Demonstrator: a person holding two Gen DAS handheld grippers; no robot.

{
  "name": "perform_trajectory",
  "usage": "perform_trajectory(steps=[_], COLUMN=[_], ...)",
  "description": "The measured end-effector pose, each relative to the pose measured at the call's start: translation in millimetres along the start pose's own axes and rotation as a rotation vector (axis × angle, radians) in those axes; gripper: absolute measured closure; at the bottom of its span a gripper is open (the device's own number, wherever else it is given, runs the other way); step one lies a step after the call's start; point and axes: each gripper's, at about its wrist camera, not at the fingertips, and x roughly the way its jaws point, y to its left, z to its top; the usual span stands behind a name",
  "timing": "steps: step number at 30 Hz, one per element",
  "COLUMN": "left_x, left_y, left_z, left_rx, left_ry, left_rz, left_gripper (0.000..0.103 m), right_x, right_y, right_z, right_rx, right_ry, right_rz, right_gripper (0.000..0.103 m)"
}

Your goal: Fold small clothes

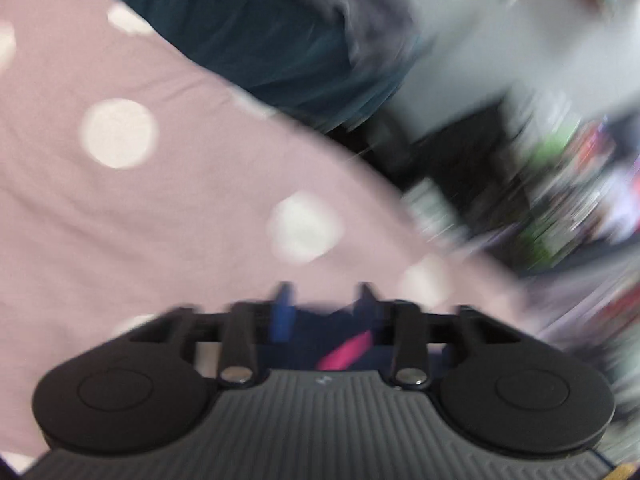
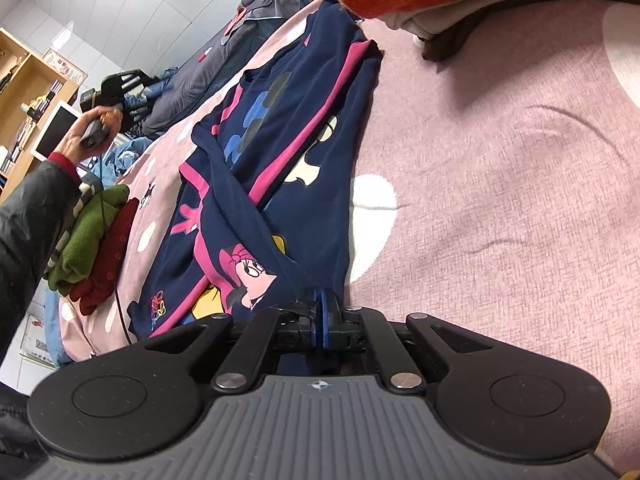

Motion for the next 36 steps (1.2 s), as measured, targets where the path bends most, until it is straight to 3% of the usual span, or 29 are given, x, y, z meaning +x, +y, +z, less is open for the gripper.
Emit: perform_trajectory(steps=[2, 4, 6, 8, 10, 16, 18, 21, 23, 27, 32, 36], left_x=[11, 26, 40, 51, 56, 23, 2, -11, -8, 13, 17, 35], left_y=[-8, -2, 8, 12, 10, -17, -24, -31, -35, -27, 7, 0], left_z=[-15, -27, -41, -51, -54, -8, 5, 13, 9, -21, -54, -64], left_rx=[0.119, 0.086, 0.026, 0.01, -0.034, -0.088, -0.113, -0.114, -0.044, 0.095, 0.058, 0.124], left_ry=[0.034, 0.113, 0.169, 0.194, 0.165, -0.089, -0.196, -0.19, -0.128, 0.008, 0.108, 0.188], left_rz=[0.087, 0.083, 0.053, 0.025, -0.019, -0.063, -0.116, -0.182, -0.126, 0.012, -0.032, -0.055], left_gripper=[0.038, 0.031, 0.032, 0.044, 0.097, 0.103, 0.101, 0.085, 0.073, 0.068, 0.068, 0.068], right_x=[0, 0, 0, 0, 0, 1, 1, 1, 1, 0, 0, 0], right_y=[-1, 1, 1, 0, 1, 2, 3, 2, 0, 0, -2, -2], right_z=[0, 0, 0, 1, 1, 1, 1, 1, 0, 0, -1, -1], right_rx=[0.004, -0.003, -0.005, -0.005, -0.011, -0.019, -0.025, -0.018, -0.01, -0.016, -0.014, -0.01], right_ry=[-0.001, 0.0, 0.002, 0.002, 0.002, 0.0, 0.0, -0.004, -0.007, -0.007, -0.009, -0.007], right_rz=[0.003, 0.002, 0.003, 0.004, 0.003, -0.004, -0.009, -0.008, -0.002, 0.002, 0.011, 0.013], right_gripper=[0.102, 0.103, 0.103, 0.103, 0.103, 0.103, 0.103, 0.103, 0.103, 0.103, 0.103, 0.103])
